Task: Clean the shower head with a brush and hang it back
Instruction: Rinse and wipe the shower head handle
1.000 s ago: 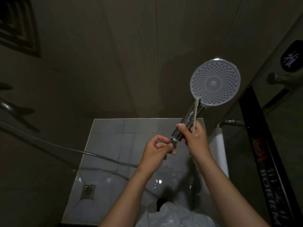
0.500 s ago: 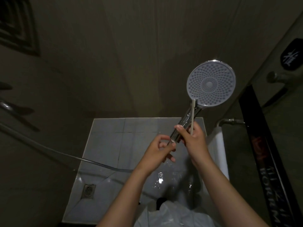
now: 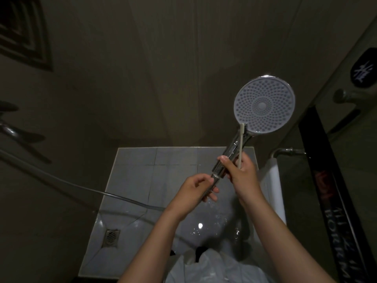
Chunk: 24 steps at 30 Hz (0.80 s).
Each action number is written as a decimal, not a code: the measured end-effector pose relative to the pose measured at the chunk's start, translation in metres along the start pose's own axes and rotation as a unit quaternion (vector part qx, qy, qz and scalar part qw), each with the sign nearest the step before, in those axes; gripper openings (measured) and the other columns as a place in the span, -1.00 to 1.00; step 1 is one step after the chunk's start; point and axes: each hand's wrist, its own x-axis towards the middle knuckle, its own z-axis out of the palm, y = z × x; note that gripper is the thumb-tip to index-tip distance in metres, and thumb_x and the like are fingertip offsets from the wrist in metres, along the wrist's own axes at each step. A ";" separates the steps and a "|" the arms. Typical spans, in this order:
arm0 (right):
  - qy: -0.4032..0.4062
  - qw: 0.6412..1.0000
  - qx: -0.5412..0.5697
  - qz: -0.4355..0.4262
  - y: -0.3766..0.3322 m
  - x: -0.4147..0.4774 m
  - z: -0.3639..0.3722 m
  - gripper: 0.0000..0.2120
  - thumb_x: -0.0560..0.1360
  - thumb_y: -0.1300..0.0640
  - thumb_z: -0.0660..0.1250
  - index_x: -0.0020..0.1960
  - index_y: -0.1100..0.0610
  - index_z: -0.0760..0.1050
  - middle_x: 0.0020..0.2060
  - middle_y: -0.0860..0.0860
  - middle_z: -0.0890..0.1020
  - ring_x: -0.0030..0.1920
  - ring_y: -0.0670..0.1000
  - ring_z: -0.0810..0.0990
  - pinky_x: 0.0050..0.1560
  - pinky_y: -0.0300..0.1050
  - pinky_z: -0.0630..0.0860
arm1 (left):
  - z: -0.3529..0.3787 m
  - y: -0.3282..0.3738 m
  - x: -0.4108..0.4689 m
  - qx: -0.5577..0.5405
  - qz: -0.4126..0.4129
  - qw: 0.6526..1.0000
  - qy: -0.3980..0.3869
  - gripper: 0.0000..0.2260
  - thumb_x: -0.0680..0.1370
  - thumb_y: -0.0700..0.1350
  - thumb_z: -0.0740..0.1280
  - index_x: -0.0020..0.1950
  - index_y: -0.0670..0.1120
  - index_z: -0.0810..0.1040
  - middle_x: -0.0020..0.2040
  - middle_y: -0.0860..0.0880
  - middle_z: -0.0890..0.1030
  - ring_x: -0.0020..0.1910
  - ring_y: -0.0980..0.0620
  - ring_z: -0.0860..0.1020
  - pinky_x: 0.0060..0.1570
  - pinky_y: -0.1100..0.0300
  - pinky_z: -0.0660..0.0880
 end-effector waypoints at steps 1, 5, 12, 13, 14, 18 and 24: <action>0.000 1.000 -0.001 0.003 0.000 0.000 0.000 -0.84 0.49 0.16 0.36 0.00 0.22 0.47 -0.26 0.02 0.58 -0.25 -0.05 0.56 -0.25 -0.19 0.49 | 0.000 -0.001 0.000 -0.008 0.002 1.000 0.009 -0.87 0.61 -0.14 0.20 -0.01 -0.09 0.53 -0.21 -0.04 0.64 -0.35 0.10 0.59 -0.33 0.29 0.41; -0.001 1.000 0.001 0.009 -0.001 0.000 0.001 -0.83 0.50 0.15 0.36 0.03 0.21 0.48 -0.26 -0.02 0.59 -0.28 -0.11 0.56 -0.30 -0.27 0.48 | 0.000 -0.002 -0.001 -0.021 0.014 0.999 0.028 -0.95 0.56 -0.18 0.29 0.00 -0.13 0.51 -0.19 -0.05 0.62 -0.37 0.10 0.59 -0.36 0.31 0.42; -0.003 1.000 0.005 0.011 0.000 -0.001 0.005 -0.86 0.50 0.16 0.36 0.01 0.18 0.49 -0.28 -0.04 0.59 -0.38 -0.25 0.56 -0.38 -0.35 0.45 | 0.006 -0.006 0.000 -0.011 0.026 0.993 0.119 -0.78 0.41 -0.23 0.47 -0.10 -0.08 0.43 -0.20 -0.07 0.53 -0.44 0.05 0.59 -0.45 0.28 0.39; -0.006 1.000 0.003 0.010 0.000 -0.002 0.006 -0.88 0.50 0.17 0.36 0.00 0.18 0.48 -0.30 -0.05 0.58 -0.39 -0.26 0.55 -0.39 -0.36 0.44 | 0.006 -0.006 -0.001 -0.006 0.023 0.992 0.124 -0.77 0.40 -0.23 0.47 -0.10 -0.09 0.44 -0.19 -0.08 0.54 -0.44 0.06 0.58 -0.44 0.28 0.40; -0.009 1.000 0.002 0.007 0.001 -0.002 0.006 -0.90 0.50 0.18 0.36 -0.02 0.17 0.48 -0.32 -0.05 0.56 -0.41 -0.26 0.53 -0.41 -0.37 0.43 | 0.006 -0.005 -0.002 0.000 0.018 0.993 0.119 -0.78 0.41 -0.21 0.47 -0.08 -0.10 0.44 -0.18 -0.08 0.54 -0.44 0.07 0.57 -0.43 0.27 0.41; -0.012 1.000 -0.001 -0.004 0.000 -0.002 0.006 -0.91 0.49 0.21 0.37 -0.13 0.11 0.45 -0.33 -0.02 0.55 -0.42 -0.23 0.50 -0.42 -0.37 0.41 | 0.000 -0.002 -0.004 0.005 -0.012 1.000 0.017 -0.90 0.54 -0.10 0.32 0.02 -0.08 0.50 -0.18 -0.01 0.58 -0.38 0.09 0.55 -0.33 0.28 0.44; -0.007 1.000 -0.004 -0.002 0.000 -0.003 0.004 -0.88 0.49 0.18 0.38 -0.16 0.06 0.45 -0.37 -0.08 0.55 -0.43 -0.26 0.52 -0.42 -0.39 0.42 | -0.001 0.002 -0.008 -0.010 -0.023 0.999 -0.038 -0.82 0.64 -0.15 0.11 0.07 -0.04 0.51 -0.15 -0.02 0.65 -0.34 0.10 0.57 -0.28 0.27 0.42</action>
